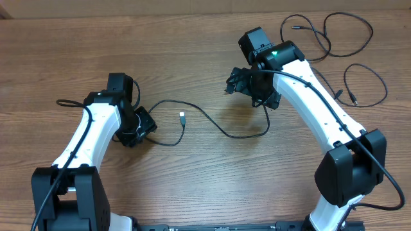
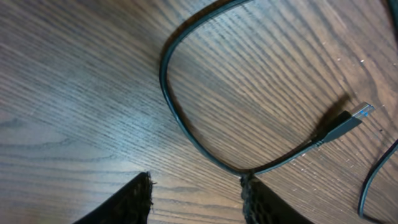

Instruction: Untangle cables

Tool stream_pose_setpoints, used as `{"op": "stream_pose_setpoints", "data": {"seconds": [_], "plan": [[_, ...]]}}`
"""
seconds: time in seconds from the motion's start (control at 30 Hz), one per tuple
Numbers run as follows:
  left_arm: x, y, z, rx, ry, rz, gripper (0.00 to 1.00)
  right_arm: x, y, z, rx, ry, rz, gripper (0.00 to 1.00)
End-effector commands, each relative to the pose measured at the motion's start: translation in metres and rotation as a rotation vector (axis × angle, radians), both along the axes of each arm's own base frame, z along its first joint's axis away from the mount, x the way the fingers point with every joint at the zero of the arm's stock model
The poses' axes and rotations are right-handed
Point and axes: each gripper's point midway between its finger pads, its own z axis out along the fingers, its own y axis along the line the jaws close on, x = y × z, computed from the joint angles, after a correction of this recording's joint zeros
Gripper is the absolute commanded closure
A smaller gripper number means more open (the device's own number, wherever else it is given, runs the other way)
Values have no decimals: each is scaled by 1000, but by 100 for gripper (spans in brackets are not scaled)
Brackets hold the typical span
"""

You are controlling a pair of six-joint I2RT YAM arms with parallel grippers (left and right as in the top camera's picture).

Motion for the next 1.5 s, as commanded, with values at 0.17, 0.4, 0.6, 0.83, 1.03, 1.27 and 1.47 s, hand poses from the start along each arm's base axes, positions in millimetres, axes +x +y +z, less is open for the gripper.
{"op": "stream_pose_setpoints", "data": {"seconds": [0.17,0.4,0.6,0.83,1.03,1.27,1.47], "plan": [[-10,-4,-1,-21,35,-75,38,2,0,0,0,-3,0,0],[13,1,45,-4,-46,-164,18,13,4,2,19,-48,2,0],[38,18,111,50,-162,-154,0,21,9,5,26,-95,103,5],[46,19,128,55,-200,-154,0,29,0,16,72,-63,148,0],[37,18,125,51,-164,-155,1,40,-30,8,53,14,110,0],[36,18,125,47,-161,-155,0,69,-4,6,152,-96,97,0],[32,18,124,46,-141,-155,0,67,-15,-35,108,1,-369,0]]}}
